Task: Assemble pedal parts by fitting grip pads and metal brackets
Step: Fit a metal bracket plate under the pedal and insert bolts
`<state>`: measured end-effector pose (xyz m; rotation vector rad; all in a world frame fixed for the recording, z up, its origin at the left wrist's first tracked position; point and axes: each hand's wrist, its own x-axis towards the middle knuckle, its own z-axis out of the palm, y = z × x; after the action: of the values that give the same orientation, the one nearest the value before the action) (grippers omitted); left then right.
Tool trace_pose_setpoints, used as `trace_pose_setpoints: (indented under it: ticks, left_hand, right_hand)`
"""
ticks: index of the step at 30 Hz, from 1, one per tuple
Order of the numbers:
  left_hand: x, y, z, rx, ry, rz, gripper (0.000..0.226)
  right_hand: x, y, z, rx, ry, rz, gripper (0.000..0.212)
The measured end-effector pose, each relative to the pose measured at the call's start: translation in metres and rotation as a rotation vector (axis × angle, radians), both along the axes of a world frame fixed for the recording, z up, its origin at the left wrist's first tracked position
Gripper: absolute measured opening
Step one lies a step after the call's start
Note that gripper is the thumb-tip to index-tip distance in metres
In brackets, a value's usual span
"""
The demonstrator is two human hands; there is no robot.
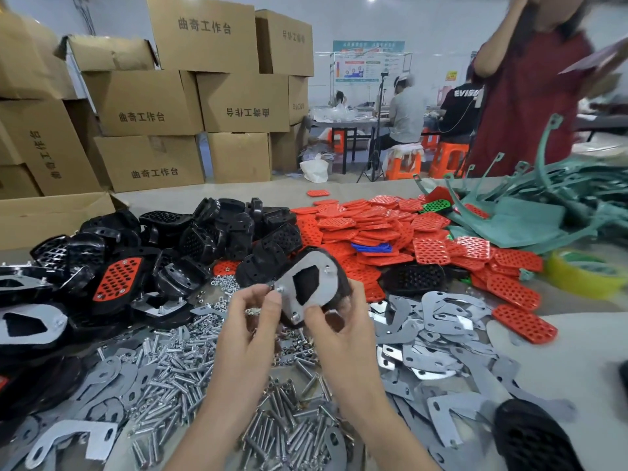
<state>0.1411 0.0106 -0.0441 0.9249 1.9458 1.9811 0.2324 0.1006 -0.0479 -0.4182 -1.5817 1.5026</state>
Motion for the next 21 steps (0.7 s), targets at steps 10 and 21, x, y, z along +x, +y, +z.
trace_pose_setpoints:
  ticks: [10,21]
  left_hand:
    - [0.026,-0.001,0.025,-0.096,-0.198,-0.305,0.036]
    - [0.020,-0.045,0.035,-0.102,-0.276,-0.331,0.028]
  right_hand:
    - [0.040,0.001,0.021,-0.195,-0.035,0.036,0.021]
    - [0.033,-0.019,0.031,-0.265,-0.156,0.167,0.022]
